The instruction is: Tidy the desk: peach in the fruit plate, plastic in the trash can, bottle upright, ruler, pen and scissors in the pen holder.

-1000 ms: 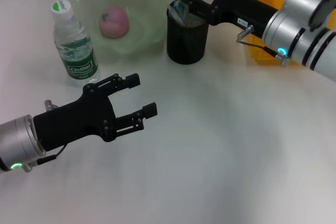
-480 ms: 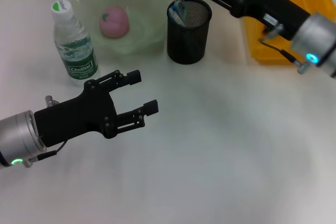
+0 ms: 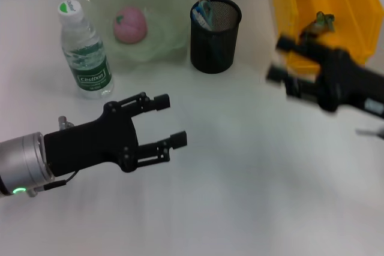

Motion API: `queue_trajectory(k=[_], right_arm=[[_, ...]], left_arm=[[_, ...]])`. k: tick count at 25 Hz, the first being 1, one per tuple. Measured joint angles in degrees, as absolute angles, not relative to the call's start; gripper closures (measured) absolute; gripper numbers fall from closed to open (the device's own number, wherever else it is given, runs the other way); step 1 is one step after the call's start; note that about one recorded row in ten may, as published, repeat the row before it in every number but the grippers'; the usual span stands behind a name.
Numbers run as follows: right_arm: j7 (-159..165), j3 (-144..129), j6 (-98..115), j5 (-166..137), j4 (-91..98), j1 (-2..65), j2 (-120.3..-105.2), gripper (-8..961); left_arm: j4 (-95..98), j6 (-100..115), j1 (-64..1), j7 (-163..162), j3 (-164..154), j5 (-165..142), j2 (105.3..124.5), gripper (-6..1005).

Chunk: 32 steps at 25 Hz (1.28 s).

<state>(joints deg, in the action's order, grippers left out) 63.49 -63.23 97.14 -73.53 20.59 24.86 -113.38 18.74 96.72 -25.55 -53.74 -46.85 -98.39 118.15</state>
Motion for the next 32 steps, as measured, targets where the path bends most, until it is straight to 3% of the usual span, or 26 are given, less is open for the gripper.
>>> queue_trajectory(k=[7, 18, 32], right_arm=[[63.35, -63.18, 97.26, -86.77, 20.63, 25.36, -111.97, 211], [61.15, -63.90, 92.15, -92.49, 21.20, 26.65, -114.29, 213], [61.30, -63.45, 92.80, -93.19, 21.36, 26.63, -114.22, 215]], left_arm=[[21.22, 97.75, -26.36, -58.06, -47.28, -103.83, 118.06, 213], [22.67, 97.77, -26.94, -61.14, -46.97, -108.69, 117.36, 213], [22.93, 97.88, -27.12, -60.37, -47.59, -108.72, 117.33, 213]])
